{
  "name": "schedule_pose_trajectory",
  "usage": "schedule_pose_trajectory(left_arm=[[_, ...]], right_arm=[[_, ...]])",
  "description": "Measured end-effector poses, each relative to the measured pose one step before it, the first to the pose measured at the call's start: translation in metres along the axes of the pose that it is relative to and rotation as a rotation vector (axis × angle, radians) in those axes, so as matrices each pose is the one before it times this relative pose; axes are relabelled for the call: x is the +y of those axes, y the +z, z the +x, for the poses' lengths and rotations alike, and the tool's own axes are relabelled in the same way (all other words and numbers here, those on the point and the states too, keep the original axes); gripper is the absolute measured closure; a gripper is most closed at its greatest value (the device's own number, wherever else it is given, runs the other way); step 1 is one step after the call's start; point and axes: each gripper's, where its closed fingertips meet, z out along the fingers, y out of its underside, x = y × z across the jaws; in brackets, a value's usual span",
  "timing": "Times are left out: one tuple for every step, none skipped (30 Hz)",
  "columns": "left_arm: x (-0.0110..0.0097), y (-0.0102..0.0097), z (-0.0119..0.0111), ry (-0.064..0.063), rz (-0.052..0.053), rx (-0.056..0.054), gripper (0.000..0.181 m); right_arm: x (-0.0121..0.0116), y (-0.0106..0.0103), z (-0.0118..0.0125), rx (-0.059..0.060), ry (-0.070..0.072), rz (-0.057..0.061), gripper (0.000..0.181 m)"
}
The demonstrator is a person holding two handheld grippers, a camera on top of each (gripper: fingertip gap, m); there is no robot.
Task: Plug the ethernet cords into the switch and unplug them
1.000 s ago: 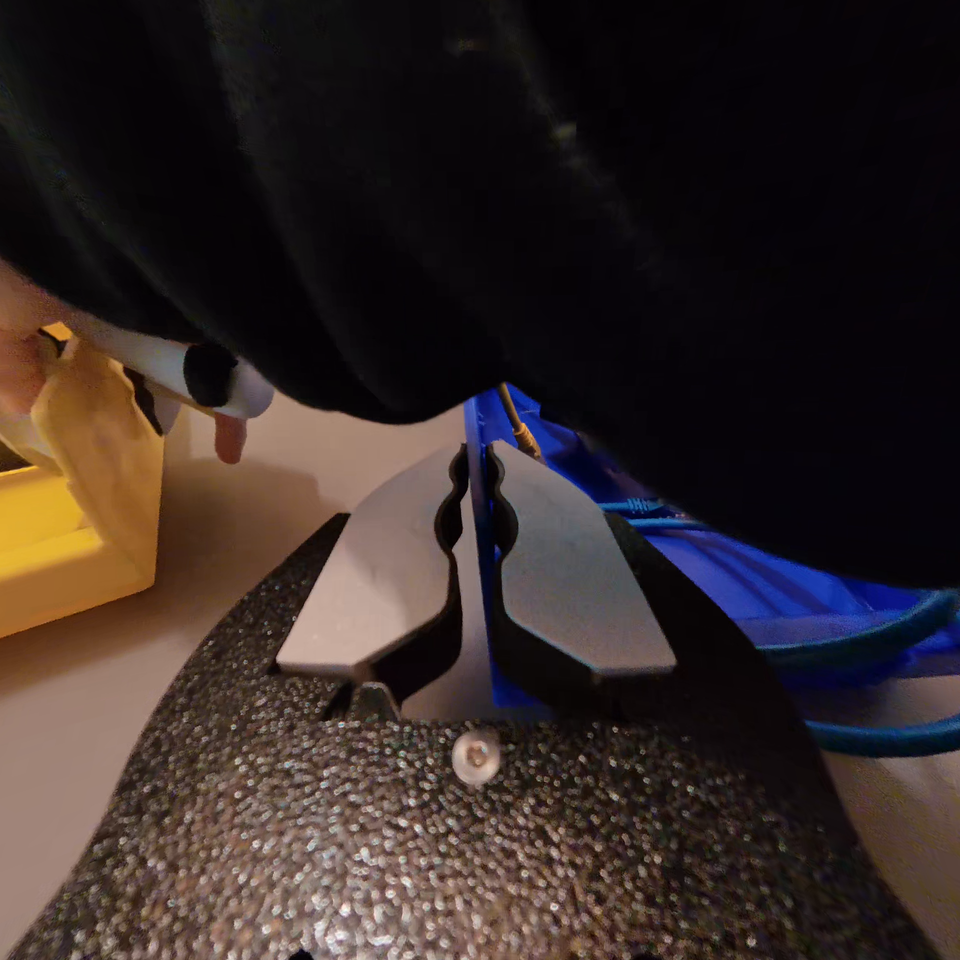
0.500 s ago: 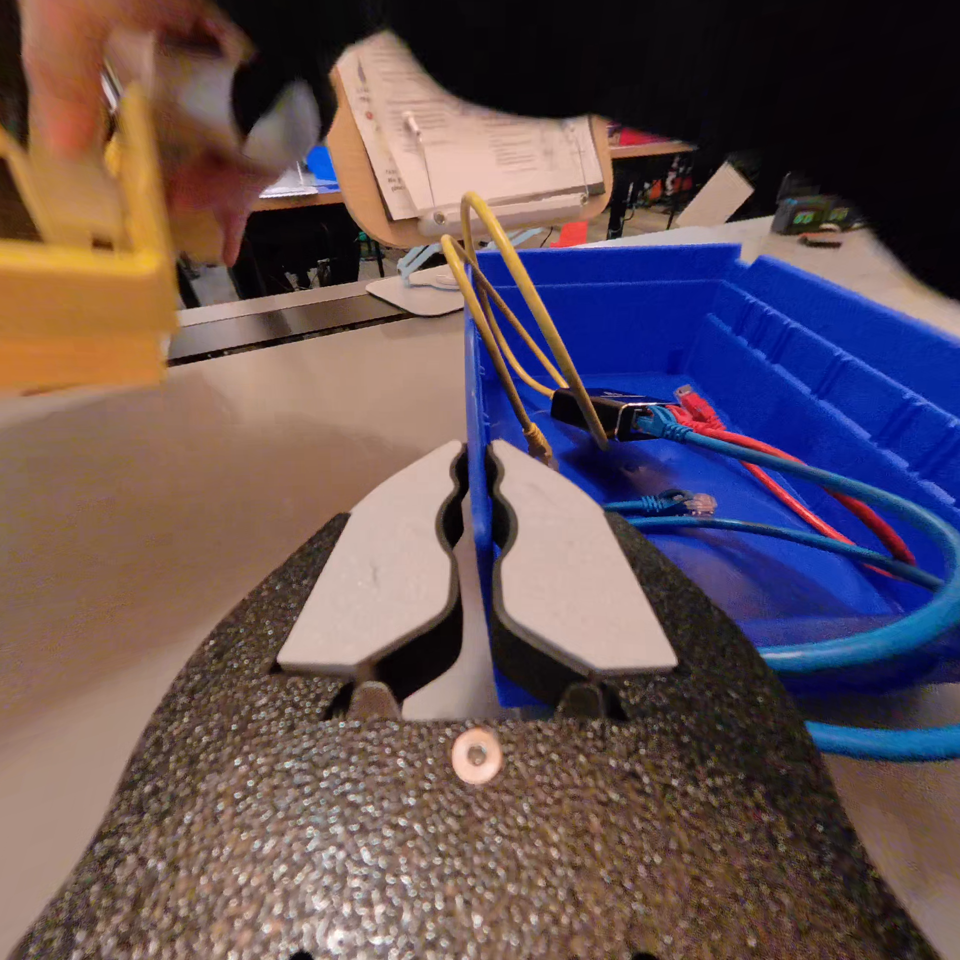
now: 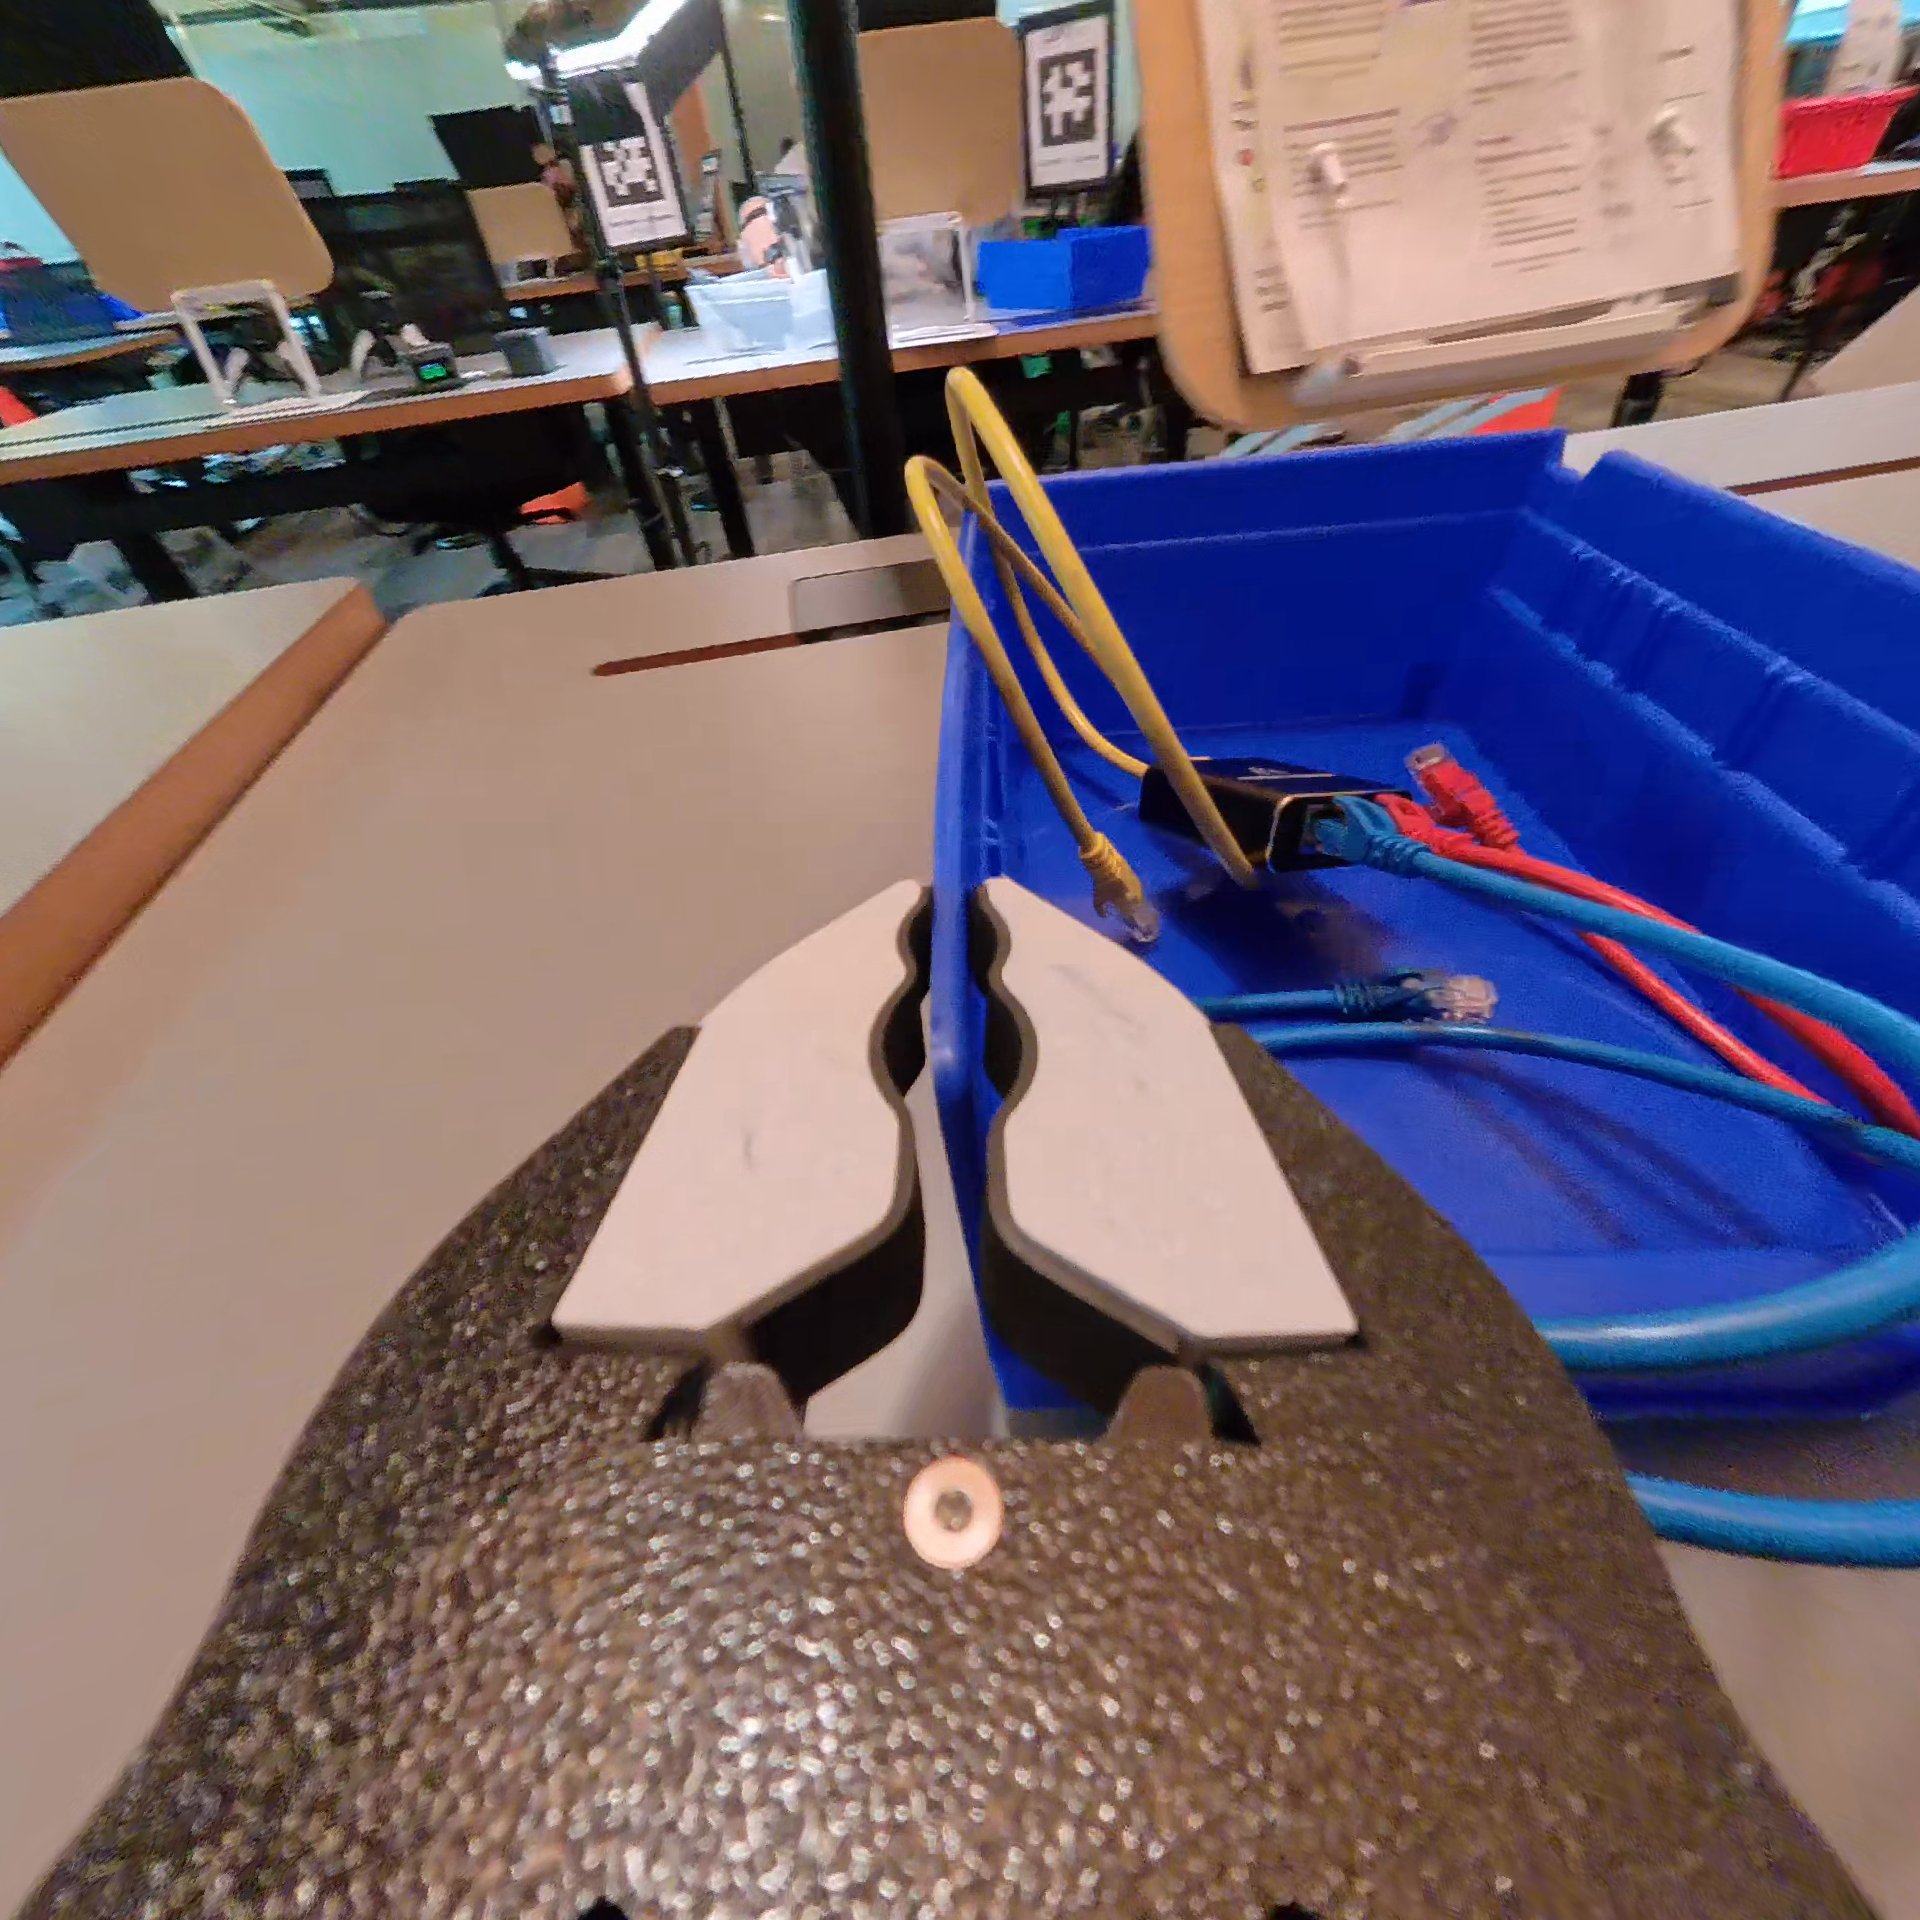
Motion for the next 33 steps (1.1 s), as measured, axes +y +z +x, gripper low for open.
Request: schedule_pose_trajectory(left_arm=[[0.00075, 0.00309, -0.01218, 0.0104, -0.0074, -0.0174, 0.176], [0.00055, 0.00471, -0.01273, 0.0163, -0.0079, -0.0140, 0.175], [0.00049, 0.00606, -0.01213, 0.0135, -0.0063, -0.0031, 0.175], [0.00046, 0.00682, -0.01195, 0.0022, -0.0052, 0.0049, 0.174], [0.00030, 0.00717, -0.01167, -0.0070, -0.0057, 0.0079, 0.174], [0.00016, 0.00706, -0.01148, -0.0056, -0.0071, 0.0066, 0.174], [0.00001, 0.00682, -0.01126, 0.0002, -0.0051, 0.0022, 0.174], [-0.00011, 0.00667, -0.01009, 0.0041, -0.0036, 0.0042, 0.174], [-0.00017, 0.00634, -0.00948, 0.0073, -0.0006, 0.0037, 0.174], [-0.00005, 0.00608, -0.00944, 0.0055, -0.0016, -0.0033, 0.174], [0.00018, 0.00531, -0.00939, 0.0014, -0.0052, -0.0104, 0.173], [-0.00001, 0.00499, -0.00808, -0.0016, -0.0038, -0.0090, 0.174], [-0.00031, 0.00475, -0.00614, -0.0093, 0.0043, -0.0012, 0.174], [-0.00037, 0.00438, -0.00485, -0.0177, 0.0087, 0.0031, 0.174], [-0.00031, 0.00397, -0.00484, -0.0152, 0.0045, -0.0044, 0.175], [-0.00015, 0.00359, -0.00495, -0.0034, -0.0057, -0.0140, 0.174], [0.00001, 0.00298, -0.00422, 0.0163, -0.0137, -0.0209, 0.174], [0.00018, 0.00224, -0.00311, 0.0257, -0.0131, -0.0192, 0.173], [0.00019, 0.00145, -0.00200, 0.0155, -0.0063, -0.0124, 0.173], [0.00029, 0.00061, -0.00182, -0.0067, 0.0012, -0.0101, 0.173], [0.00020, -0.00011, -0.00126, -0.0265, 0.0023, -0.0093, 0.174], [0.00032, -0.00068, -0.00102, -0.0270, -0.0008, -0.0140, 0.174], [0.00043, -0.00112, -0.00098, -0.0100, -0.0023, -0.0206, 0.174], [0.00063, -0.00170, -0.00151, 0.0053, -0.0025, -0.0263, 0.174], [0.00067, -0.00185, -0.00167, 0.0030, -0.0007, -0.0281, 0.174], [0.00077, -0.00185, -0.00150, -0.0045, -0.0005, -0.0229, 0.174], [0.00061, -0.00161, -0.00126, -0.0017, -0.0024, -0.0138, 0.174], [0.00067, -0.00130, -0.00142, 0.0050, -0.0087, -0.0076, 0.174], [0.00066, -0.00095, -0.00147, 0.0085, -0.0117, -0.0037, 0.174], [0.00064, -0.00055, -0.00110, 0.0078, -0.0131, 0.0007, 0.174], [0.00055, -0.00013, -0.00077, 0.0048, -0.0147, 0.0047, 0.174], [0.00043, 0.00007, 0.00005, -0.0033, -0.0156, 0.0105, 0.174], [0.00040, -0.00008, 0.00145, -0.0121, -0.0198, 0.0199, 0.174]], right_arm=[[0.02512, -0.00173, 0.02918, 0.0321, 0.0470, -0.0202, 0.163], [0.02414, 0.00102, 0.02888, 0.0315, 0.0510, -0.0257, 0.163], [0.02174, 0.00292, 0.02758, 0.0292, 0.0418, -0.0251, 0.163], [0.01948, 0.00444, 0.02649, 0.0313, 0.0396, -0.0217, 0.164], [0.01651, 0.00480, 0.02449, 0.0268, 0.0414, -0.0148, 0.164], [0.01474, 0.00456, 0.02191, 0.0258, 0.0351, -0.0170, 0.164], [0.01290, 0.00420, 0.01968, 0.0284, 0.0240, -0.0193, 0.164], [0.00963, 0.00426, 0.01678, 0.0173, 0.0196, -0.0104, 0.164], [0.00838, 0.00459, 0.01467, 0.0137, 0.0118, -0.0125, 0.163], [0.00709, 0.00473, 0.01220, 0.0081, 0.0082, -0.0141, 0.164], [0.00497, 0.00469, 0.00896, -0.0027, 0.0126, -0.0095, 0.164], [0.00398, 0.00435, 0.00734, -0.0007, 0.0082, -0.0130, 0.164], [0.00126, 0.00323, 0.00488, -0.0108, 0.0085, -0.0100, 0.164], [0.00005, 0.00238, 0.00267, -0.0203, 0.0174, -0.0156, 0.163], [-0.00167, 0.00181, 0.00284, -0.0073, 0.0101, -0.0114, 0.164], [-0.00381, 0.00129, 0.00260, -0.0004, -0.0052, -0.0032, 0.164], [-0.00397, 0.00088, 0.00385, 0.0118, -0.0125, -0.0085, 0.164], [-0.00389, 0.00038, 0.00488, 0.0214, -0.0177, -0.0133, 0.164], [-0.00398, 0.00082, 0.00549, 0.0271, -0.0280, -0.0181, 0.165], [-0.00349, 0.00209, 0.00316, 0.0023, -0.0152, -0.0174, 0.162], [-0.00323, 0.00321, 0.00121, -0.0255, -0.0003, -0.0091, 0.165], [-0.00241, 0.00293, 0.00116, -0.0220, -0.0049, -0.0131, 0.162], [-0.00385, 0.00097, 0.00248, -0.0013, -0.0251, -0.0008, 0.161], [-0.00352, 0.00057, 0.00290, 0.0048, -0.0274, -0.0035, 0.161], [-0.00230, 0.00053, 0.00190, -0.0026, -0.0217, -0.0046, 0.161], [-0.00160, 0.00061, 0.00148, -0.0072, -0.0136, -0.0040, 0.164], [-0.00115, 0.00056, 0.00130, -0.0069, -0.0118, -0.0047, 0.164], [-0.00123, 0.00014, 0.00133, -0.0059, -0.0168, -0.0003, 0.164], [-0.00046, 0.00000, 0.00144, -0.0068, -0.0124, -0.0005, 0.164], [0.00014, -0.00030, 0.00182, -0.0013, -0.0128, -0.0025, 0.164], [0.00037, -0.00033, 0.00158, -0.0001, -0.0094, -0.0018, 0.164], [0.00001, -0.00033, 0.00101, 0.0015, -0.0067, 0.0058, 0.162], [-0.00097, -0.00119, 0.00284, 0.0231, -0.0073, 0.0170, 0.159]])
